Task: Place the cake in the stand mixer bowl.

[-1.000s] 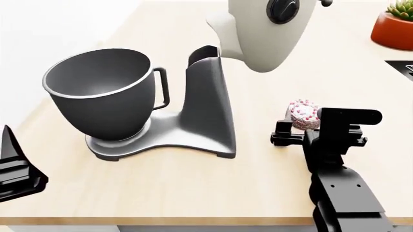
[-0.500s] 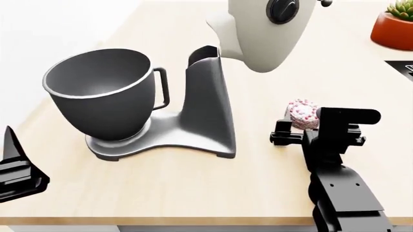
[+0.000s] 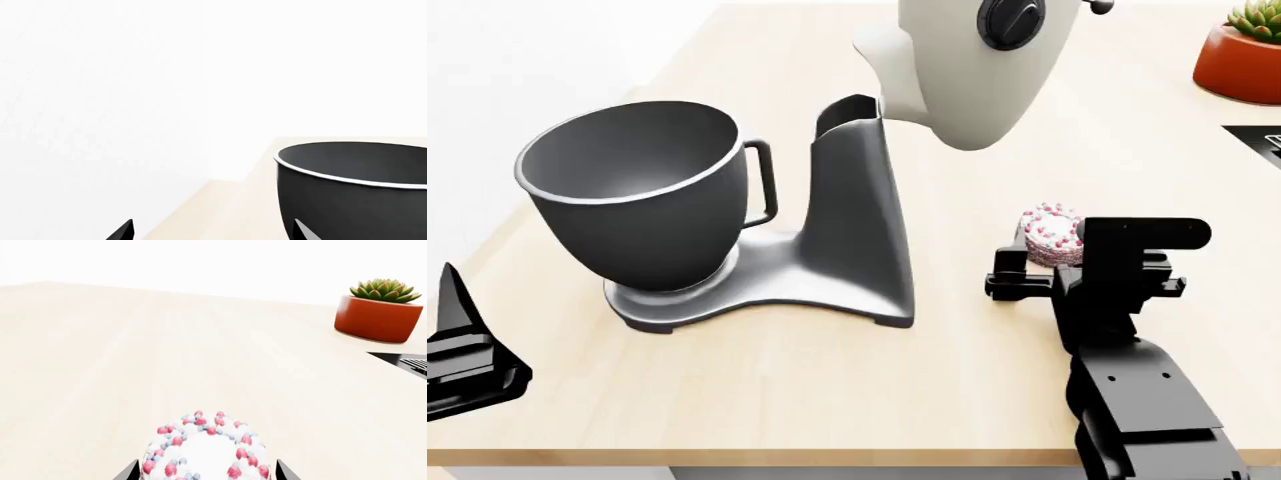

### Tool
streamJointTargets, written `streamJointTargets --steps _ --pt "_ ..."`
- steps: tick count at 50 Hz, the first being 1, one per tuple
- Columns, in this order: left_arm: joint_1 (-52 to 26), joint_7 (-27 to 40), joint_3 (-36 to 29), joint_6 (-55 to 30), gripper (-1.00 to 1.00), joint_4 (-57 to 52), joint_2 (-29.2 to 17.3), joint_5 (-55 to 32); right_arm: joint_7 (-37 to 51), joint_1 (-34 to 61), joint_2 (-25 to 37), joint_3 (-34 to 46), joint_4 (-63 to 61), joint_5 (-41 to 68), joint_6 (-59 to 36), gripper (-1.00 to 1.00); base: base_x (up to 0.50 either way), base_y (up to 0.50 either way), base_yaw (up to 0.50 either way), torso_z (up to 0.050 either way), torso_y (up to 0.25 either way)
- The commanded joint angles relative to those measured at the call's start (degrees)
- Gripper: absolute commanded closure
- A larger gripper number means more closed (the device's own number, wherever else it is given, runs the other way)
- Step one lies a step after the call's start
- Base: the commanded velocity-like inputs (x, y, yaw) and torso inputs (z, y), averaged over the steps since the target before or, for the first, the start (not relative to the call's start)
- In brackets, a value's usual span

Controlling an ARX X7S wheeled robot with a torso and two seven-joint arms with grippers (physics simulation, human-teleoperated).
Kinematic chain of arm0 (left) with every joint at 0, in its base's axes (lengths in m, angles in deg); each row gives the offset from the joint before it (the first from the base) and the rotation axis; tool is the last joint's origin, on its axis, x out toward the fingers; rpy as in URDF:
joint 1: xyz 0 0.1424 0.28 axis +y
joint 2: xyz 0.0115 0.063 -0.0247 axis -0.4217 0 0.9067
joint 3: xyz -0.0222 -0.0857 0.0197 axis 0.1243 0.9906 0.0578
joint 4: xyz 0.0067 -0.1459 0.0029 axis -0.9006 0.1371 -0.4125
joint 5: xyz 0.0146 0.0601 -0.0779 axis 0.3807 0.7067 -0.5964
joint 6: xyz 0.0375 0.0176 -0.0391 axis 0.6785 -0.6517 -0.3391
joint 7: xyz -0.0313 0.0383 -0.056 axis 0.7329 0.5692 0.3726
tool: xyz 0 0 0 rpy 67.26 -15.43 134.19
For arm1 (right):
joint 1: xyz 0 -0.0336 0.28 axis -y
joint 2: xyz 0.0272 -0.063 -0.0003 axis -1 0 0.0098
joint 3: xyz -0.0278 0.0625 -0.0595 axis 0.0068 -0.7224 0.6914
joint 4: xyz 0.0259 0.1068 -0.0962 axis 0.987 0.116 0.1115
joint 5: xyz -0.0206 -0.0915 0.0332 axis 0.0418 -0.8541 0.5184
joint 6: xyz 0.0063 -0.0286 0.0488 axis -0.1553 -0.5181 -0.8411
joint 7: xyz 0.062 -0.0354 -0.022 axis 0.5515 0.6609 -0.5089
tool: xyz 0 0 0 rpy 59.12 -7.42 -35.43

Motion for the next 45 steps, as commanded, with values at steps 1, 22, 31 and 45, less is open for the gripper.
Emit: streamJointTargets --steps 1,22,31,45 --pt "-0.1 -0.1 -0.1 0.0 -1.00 0.0 0.2 0.0 -1.6 -2.9 0.2 0.4 -1.8 0.3 -2.0 1.00 0.00 0.00 0.00 0.000 0.000" --pt "-0.3 -0.5 -0.4 0.0 -1.00 0.1 0.6 0.3 -0.4 -8.2 4.0 -4.2 -28.8 2.8 -6.3 1.00 0.00 0.00 0.00 0.000 0.000" --pt "0.2 -0.6 0.0 -0.1 -1.00 -0.3 0.8 0.5 -1.8 -19.3 6.2 -5.4 -48.6 6.3 -9.5 1.00 0.00 0.00 0.00 0.000 0.000" --pt "-0.2 -0.6 -0.3 -0.1 -1.00 -0.2 0.8 0.4 46.2 10.8 54.1 62.6 -49.3 25.8 36.8 1.00 0.00 0.00 0.00 0.000 0.001"
